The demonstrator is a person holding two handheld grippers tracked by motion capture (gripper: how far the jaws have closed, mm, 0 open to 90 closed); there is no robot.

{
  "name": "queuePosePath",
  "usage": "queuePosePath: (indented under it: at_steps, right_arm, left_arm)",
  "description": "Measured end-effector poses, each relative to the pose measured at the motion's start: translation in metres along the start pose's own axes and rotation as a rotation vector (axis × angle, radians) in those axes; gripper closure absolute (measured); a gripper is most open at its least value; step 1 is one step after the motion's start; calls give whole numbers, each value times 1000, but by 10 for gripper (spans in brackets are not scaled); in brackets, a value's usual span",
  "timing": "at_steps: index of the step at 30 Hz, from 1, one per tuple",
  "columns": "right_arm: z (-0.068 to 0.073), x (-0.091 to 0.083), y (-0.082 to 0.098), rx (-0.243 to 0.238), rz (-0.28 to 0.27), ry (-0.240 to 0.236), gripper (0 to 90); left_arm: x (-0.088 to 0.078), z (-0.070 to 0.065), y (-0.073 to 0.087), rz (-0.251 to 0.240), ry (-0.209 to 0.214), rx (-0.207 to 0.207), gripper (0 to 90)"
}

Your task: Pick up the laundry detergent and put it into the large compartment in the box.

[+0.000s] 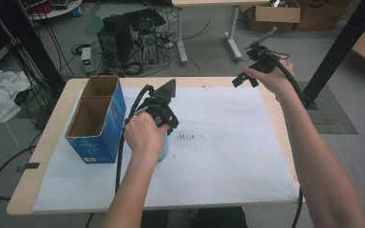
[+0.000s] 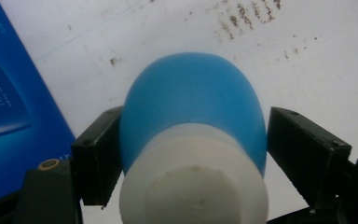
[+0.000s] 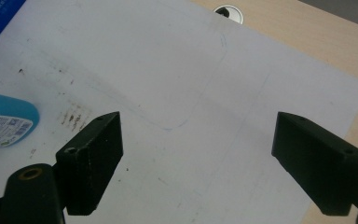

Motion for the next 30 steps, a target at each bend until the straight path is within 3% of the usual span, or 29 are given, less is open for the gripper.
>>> queuePosePath:
  at_steps: [30]
  right_arm:
    - [1, 2, 0, -4, -2, -7, 165]
  left_arm:
    - [2, 3, 0, 24, -16, -8, 370]
Point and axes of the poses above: each handheld gripper's, and its own axes: x roughly forward along the jaws, y roughly out of its underside, z roughly to its left, the point moved 5 cm from there along x, roughly forward along the jaws, and after that the axes turned 9 degrees about -y, right-handed, at the moved point
